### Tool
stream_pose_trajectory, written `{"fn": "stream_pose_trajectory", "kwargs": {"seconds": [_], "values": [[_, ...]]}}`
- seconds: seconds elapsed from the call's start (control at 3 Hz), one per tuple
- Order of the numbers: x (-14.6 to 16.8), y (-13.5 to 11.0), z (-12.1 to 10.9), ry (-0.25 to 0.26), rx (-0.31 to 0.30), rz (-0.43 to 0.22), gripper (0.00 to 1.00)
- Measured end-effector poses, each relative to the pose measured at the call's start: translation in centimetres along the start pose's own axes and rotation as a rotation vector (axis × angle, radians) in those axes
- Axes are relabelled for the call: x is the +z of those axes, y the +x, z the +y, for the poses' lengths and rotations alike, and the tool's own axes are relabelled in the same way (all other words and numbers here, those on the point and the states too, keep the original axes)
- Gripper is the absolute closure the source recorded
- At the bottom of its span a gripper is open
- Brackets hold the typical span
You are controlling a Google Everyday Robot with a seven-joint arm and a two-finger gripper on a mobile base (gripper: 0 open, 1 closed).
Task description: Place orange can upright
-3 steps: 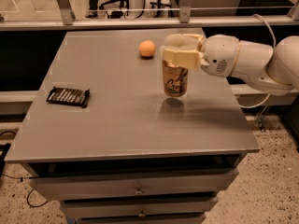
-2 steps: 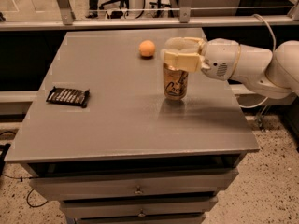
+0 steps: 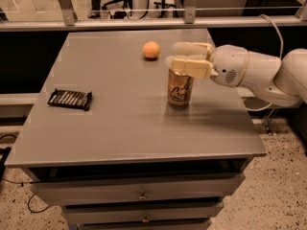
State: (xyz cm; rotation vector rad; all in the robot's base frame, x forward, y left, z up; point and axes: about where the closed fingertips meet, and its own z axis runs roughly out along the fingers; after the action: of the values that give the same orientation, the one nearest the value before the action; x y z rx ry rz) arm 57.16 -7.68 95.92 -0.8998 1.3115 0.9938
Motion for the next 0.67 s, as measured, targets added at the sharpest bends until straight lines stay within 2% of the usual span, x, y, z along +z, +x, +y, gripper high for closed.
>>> {"fn": "stream_pose_trajectory", "kwargs": {"seconds": [0.33,0.67], "values": [[-0.16,0.16,0.03,0.003,0.004,-0.001,0.01],[-0.78,-0.69,0.26,0.020,-0.022,0.018,0.00]]}}
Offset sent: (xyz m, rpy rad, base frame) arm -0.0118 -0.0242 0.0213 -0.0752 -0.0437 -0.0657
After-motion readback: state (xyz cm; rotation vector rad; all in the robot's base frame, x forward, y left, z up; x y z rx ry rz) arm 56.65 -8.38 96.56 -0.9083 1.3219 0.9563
